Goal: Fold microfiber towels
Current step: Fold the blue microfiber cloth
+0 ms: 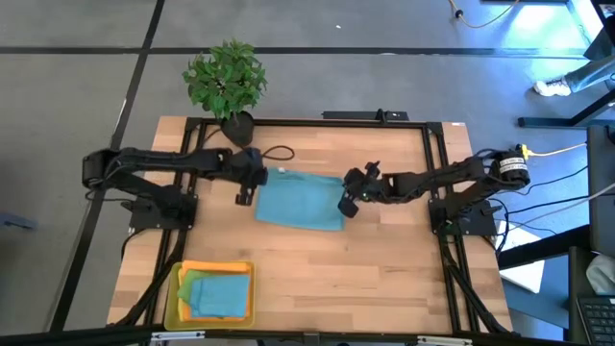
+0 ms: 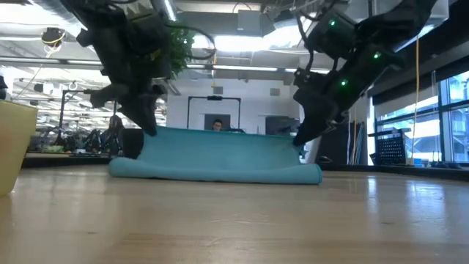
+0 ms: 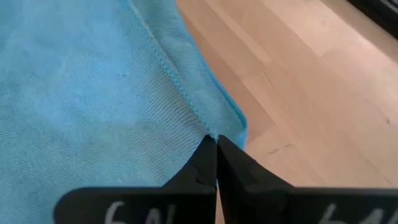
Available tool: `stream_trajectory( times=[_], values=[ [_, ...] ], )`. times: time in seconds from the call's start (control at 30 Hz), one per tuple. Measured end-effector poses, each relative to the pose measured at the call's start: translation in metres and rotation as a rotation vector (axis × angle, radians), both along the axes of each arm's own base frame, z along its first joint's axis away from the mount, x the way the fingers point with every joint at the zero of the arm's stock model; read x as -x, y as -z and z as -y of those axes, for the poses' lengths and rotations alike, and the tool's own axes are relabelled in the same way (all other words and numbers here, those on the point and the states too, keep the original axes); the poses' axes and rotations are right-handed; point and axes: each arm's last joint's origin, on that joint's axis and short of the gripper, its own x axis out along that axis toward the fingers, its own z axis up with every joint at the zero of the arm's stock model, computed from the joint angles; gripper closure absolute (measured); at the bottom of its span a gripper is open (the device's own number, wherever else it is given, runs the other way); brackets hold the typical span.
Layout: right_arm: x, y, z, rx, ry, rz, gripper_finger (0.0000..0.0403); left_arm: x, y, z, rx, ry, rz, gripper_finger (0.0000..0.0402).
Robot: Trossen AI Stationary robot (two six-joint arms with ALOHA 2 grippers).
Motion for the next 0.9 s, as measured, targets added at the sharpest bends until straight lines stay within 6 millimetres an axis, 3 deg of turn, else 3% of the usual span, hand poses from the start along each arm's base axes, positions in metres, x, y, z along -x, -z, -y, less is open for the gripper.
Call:
stream_trajectory(
  times=[0.3, 0.57, 0.9],
  values=[
    [0.0, 0.003, 0.004, -0.025, -0.003, -0.01, 0.0403, -0.004, 0.007, -0.007, 0.064, 0.048, 0.071, 0.0401],
    [-0.003, 0.027, 0.004, -0.041, 0.019, -0.095, 0.0385, -0.011, 0.014, -0.01, 0.055, 0.013, 0.075, 0.04],
    [-0.004, 0.028, 0.009, 0.096, 0.124, -0.11, 0.0305, -0.012, 0.013, -0.015, -0.077, -0.073, 0.056, 0.0324]
  ],
)
